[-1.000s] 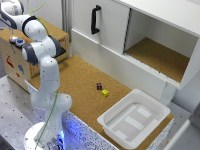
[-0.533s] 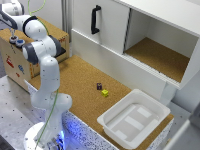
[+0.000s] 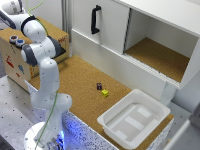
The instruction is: Switch off the red light
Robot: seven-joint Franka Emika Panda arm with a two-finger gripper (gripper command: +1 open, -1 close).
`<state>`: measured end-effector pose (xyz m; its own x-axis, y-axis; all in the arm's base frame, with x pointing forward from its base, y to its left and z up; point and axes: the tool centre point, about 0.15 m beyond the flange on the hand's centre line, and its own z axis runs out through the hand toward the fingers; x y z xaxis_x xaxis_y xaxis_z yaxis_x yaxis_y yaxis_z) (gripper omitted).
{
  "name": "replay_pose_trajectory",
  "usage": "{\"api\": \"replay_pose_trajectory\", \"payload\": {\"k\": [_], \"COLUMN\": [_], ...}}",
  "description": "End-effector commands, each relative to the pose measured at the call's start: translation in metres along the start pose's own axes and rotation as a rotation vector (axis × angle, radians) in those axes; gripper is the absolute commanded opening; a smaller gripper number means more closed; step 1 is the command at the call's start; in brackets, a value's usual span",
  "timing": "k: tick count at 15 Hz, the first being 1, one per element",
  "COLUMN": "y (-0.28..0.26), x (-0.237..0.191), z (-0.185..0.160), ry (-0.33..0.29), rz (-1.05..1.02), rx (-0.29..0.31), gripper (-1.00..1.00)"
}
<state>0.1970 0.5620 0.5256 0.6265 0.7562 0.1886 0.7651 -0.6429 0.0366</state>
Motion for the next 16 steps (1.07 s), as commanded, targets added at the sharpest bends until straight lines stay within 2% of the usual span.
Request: {"api": "replay_pose_trajectory", "payload": {"k": [1, 8, 14, 16], "y": [0.050, 0.124, 0.165, 0.180], "x": [-0.022, -0.073, -0.136, -0.151], "z": [0.001, 0.004, 0.017, 0.019], "ry": [0.019, 0.020, 0.012, 0.013], "rz": [0.165, 0.426, 0.640, 0.696], "rx": [0.008, -0.027, 0.038, 0.038], "gripper": [1.00, 1.00, 1.00, 1.00]}}
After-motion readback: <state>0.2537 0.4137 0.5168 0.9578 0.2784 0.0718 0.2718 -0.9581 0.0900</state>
